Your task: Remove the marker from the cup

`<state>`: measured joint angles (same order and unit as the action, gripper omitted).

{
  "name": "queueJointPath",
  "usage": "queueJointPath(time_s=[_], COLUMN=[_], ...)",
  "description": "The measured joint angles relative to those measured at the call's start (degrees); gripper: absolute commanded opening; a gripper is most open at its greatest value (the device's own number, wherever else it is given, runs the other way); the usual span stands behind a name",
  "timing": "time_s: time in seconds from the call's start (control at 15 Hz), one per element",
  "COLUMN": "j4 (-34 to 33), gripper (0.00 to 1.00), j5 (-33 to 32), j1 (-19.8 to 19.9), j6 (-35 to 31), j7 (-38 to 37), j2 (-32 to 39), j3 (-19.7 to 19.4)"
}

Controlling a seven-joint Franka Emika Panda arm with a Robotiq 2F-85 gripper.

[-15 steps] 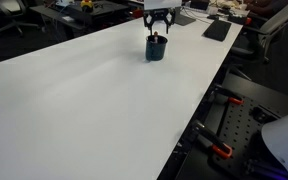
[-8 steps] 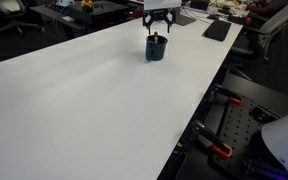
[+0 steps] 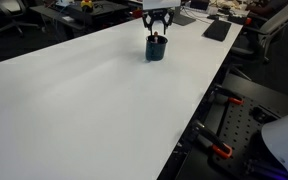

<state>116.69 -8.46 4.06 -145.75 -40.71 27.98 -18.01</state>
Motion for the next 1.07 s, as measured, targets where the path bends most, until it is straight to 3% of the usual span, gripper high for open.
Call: queueJointPath(time_s=[0.13, 0.2, 0.27, 0.6, 0.67, 0.87, 0.93, 1.07], j4=[0.0, 0.0, 0.0, 0.04, 0.02, 0.02, 0.02, 0.02], gripper=[0.6, 0.72, 0.76, 0.54, 0.59, 0.55, 0.5, 0.3], j5=[0.0, 0.0, 0.0, 0.0, 0.0, 0.0, 0.0, 0.0], j1=[-0.03, -0.04, -0.05, -0.05, -0.07, -0.11, -0.13, -0.15], j6=[0.0, 0.0, 0.0, 0.01, 0.01, 0.01, 0.01, 0.01], j7=[0.0, 0.0, 0.0, 0.0, -0.02, -0.03, -0.05, -0.11], j2=[-0.04, -0.04, -0.05, -0.05, -0.07, -0.08, -0.09, -0.1], j3=[0.0, 0.0, 0.0, -0.07, -0.07, -0.08, -0.08, -0.1])
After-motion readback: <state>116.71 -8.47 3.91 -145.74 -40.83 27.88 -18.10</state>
